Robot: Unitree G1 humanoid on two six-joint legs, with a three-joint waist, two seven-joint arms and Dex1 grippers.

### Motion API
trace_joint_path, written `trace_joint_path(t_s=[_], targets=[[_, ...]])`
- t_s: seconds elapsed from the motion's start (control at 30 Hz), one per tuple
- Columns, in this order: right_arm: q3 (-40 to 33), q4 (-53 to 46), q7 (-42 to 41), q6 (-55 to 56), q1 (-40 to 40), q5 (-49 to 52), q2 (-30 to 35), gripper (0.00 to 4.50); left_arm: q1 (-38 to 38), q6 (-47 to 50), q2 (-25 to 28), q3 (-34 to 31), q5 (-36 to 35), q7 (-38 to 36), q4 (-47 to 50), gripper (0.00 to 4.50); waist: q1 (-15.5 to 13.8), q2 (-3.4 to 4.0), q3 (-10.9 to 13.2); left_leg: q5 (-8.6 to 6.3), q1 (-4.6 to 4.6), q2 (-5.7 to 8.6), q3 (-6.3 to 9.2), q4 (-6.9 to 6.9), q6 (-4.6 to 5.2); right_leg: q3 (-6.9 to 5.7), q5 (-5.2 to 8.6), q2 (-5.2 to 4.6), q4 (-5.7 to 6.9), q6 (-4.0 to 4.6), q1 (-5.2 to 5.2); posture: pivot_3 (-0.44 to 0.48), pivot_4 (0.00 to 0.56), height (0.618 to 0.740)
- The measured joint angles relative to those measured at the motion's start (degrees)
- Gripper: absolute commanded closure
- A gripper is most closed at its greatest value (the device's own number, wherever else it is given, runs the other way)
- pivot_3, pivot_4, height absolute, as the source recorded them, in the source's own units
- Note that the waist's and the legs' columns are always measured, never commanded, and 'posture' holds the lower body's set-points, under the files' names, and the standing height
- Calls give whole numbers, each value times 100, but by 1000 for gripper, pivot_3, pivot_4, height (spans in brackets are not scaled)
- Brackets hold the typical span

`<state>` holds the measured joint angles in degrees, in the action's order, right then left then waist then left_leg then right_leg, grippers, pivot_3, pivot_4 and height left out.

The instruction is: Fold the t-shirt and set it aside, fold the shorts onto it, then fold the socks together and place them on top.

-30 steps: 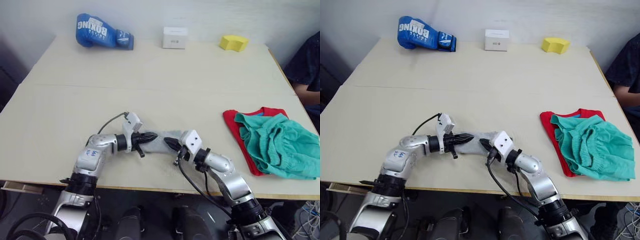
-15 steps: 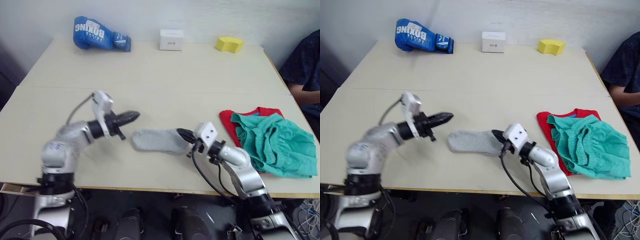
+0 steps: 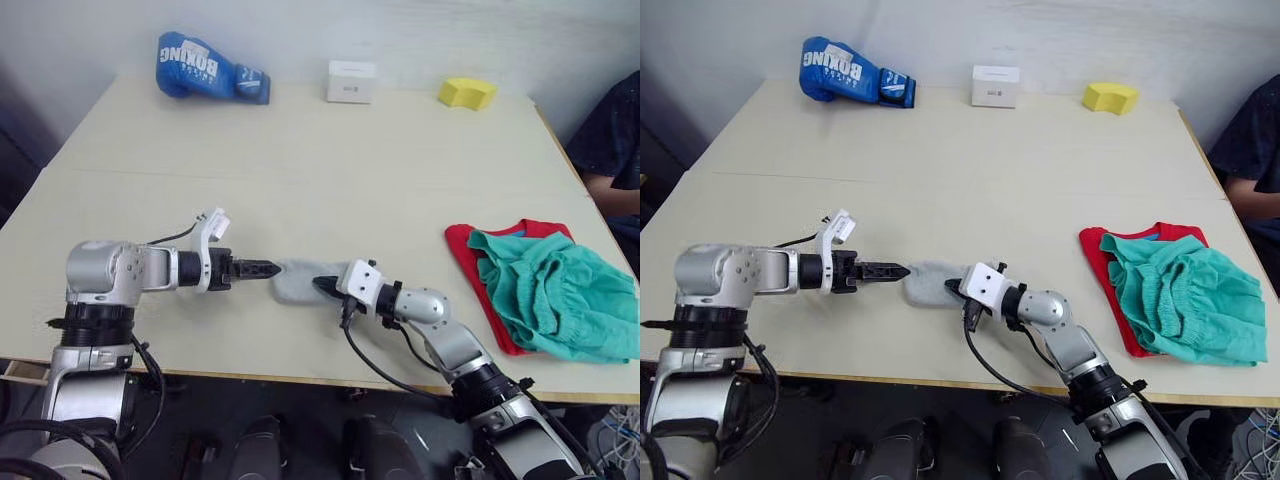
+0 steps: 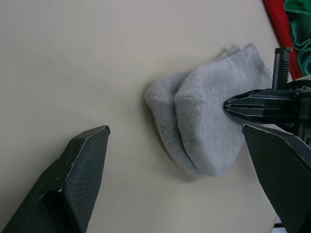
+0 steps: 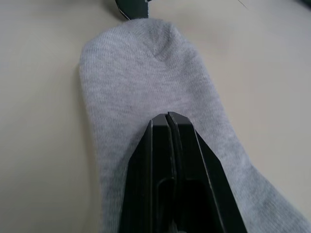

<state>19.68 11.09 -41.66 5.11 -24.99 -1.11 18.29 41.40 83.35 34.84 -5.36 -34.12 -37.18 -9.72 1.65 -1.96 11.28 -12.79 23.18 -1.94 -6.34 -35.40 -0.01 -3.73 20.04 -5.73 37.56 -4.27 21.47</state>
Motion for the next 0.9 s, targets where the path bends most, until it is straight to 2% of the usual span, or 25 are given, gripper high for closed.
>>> trace_joint_path(t_s=[0.3, 0.4, 0.63, 0.8, 0.9], targets=[[-156, -74, 51, -32, 156, -1, 44, 4500, 256, 352, -706, -71, 53, 406, -18, 19, -73, -10, -14, -2, -1, 15, 4, -3, -3, -5, -2, -16, -1, -4, -9, 0, 150, 740], [-156, -68, 78, -27, 158, -4, 37, 4500, 325, 441, -925, -51, 65, 511, -43, 651, -79, -10, -15, -2, -1, 14, 4, -3, -3, -5, -2, -15, -1, -4, -8, 0, 150, 740], [-145, -54, 157, 197, 155, -231, 105, 4500, 361, 523, -844, 207, 60, 453, -55, 2821, -53, -12, -14, -1, 2, 13, 4, -2, -6, -6, -2, -12, -2, -4, -4, 0, 150, 740], [-147, -47, 155, 245, 159, -243, 159, 4500, 749, 681, -903, 219, -172, 186, -17, 4427, -54, -12, -14, -1, 4, 13, 6, -2, -6, -9, -2, -12, -4, -4, -4, 0, 150, 740], [-164, -68, 161, 244, 182, -242, 182, 4500, 939, 648, -1050, 256, -243, 43, -32, 4471, -40, -12, -13, 0, 5, 12, 6, -2, -7, -10, -2, -10, -5, -3, -4, 0, 150, 740]])
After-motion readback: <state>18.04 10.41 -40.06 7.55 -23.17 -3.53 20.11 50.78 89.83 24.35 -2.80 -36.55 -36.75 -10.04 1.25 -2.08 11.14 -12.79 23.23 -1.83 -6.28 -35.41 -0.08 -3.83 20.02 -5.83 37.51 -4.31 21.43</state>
